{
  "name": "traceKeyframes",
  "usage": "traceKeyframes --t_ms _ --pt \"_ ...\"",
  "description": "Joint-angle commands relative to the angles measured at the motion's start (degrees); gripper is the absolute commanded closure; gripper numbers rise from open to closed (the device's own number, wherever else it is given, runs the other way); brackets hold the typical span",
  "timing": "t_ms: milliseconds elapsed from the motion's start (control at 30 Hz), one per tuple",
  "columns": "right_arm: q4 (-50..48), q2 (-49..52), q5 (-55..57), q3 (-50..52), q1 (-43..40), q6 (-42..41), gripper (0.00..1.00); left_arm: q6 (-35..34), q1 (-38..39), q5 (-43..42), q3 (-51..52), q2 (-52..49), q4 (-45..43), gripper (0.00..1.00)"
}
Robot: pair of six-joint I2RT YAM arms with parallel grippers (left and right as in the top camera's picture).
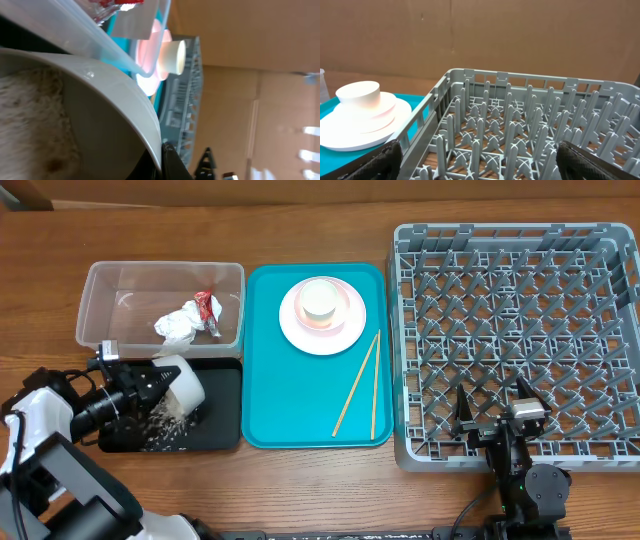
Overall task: Sort waste into correct bins and load items into the dishwasher
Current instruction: 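Tilt the bowl with the left gripper to dump rice onto the black tray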
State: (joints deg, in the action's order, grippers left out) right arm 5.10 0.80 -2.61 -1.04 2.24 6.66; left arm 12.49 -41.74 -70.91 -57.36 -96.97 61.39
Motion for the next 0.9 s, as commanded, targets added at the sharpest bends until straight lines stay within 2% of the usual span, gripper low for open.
traceKeyframes --t_ms 0,200,567,767,867 --pt "-0.46 -0.63 -0.07 0.59 -0.24 0.22 0.00 2.95 -0.37 -8.90 0.44 -1.53 0.81 0.96" --pt "-0.46 -0.63 -0.07 0.59 -0.24 0.22 0.00 5.57 -2.14 -13.00 0.44 -1.53 1.99 0.96" --pt "-0.46 -0.63 -0.07 0.59 -0.24 0.24 0.00 5.55 -12.28 -14.53 0.44 -1.53 1.64 0.96" --pt "-0.46 -0.63 -0.07 0.59 -0.24 0.22 0.00 6.16 -9.64 -13.11 0.66 -1.53 2.36 0.96" --pt "-0.46 -0.63 -0.07 0.59 -0.24 0.24 0.00 6.36 -7.04 -15.02 0.66 -1.53 1.90 0.96"
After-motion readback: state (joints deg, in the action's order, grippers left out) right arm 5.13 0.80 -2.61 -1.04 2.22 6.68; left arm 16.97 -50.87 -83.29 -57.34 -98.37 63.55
